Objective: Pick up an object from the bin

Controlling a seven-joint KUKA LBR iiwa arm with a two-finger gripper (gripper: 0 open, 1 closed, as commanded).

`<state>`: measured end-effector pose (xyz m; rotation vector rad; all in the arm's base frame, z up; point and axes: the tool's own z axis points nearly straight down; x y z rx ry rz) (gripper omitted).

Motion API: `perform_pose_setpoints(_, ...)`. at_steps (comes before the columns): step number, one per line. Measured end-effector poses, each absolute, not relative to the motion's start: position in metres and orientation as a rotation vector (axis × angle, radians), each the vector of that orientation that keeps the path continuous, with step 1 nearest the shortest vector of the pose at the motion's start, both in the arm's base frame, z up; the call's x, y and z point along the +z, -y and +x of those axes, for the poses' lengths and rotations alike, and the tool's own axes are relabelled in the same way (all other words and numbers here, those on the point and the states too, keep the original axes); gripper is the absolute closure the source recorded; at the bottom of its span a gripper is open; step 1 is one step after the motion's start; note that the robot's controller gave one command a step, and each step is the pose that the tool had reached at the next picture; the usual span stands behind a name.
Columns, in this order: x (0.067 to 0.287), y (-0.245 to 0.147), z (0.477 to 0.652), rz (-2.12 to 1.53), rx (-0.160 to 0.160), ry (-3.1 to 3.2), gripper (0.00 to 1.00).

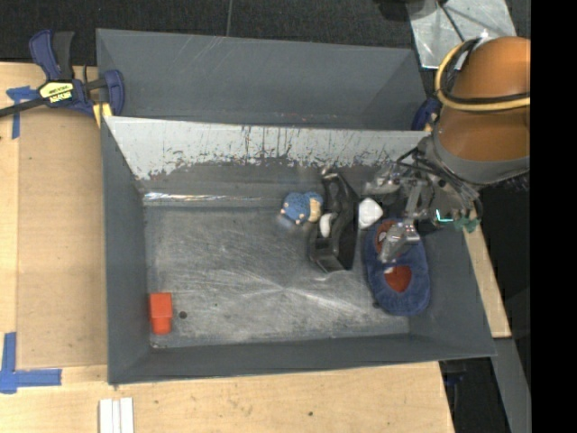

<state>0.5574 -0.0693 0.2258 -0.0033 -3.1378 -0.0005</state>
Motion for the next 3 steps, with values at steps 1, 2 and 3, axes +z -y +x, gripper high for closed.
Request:
perform_pose_setpoints(1, 0.099, 0.069, 0.556, 0.231, 0.005, 3.156, 0.00)
perform_pose_setpoints(2, 0.099, 0.069, 0.558, 0.231, 0.008, 3.168, 1.00)
perform_pose_setpoints(3, 0.215, 0.068, 0.567, 0.207, 0.004, 3.141, 1.00)
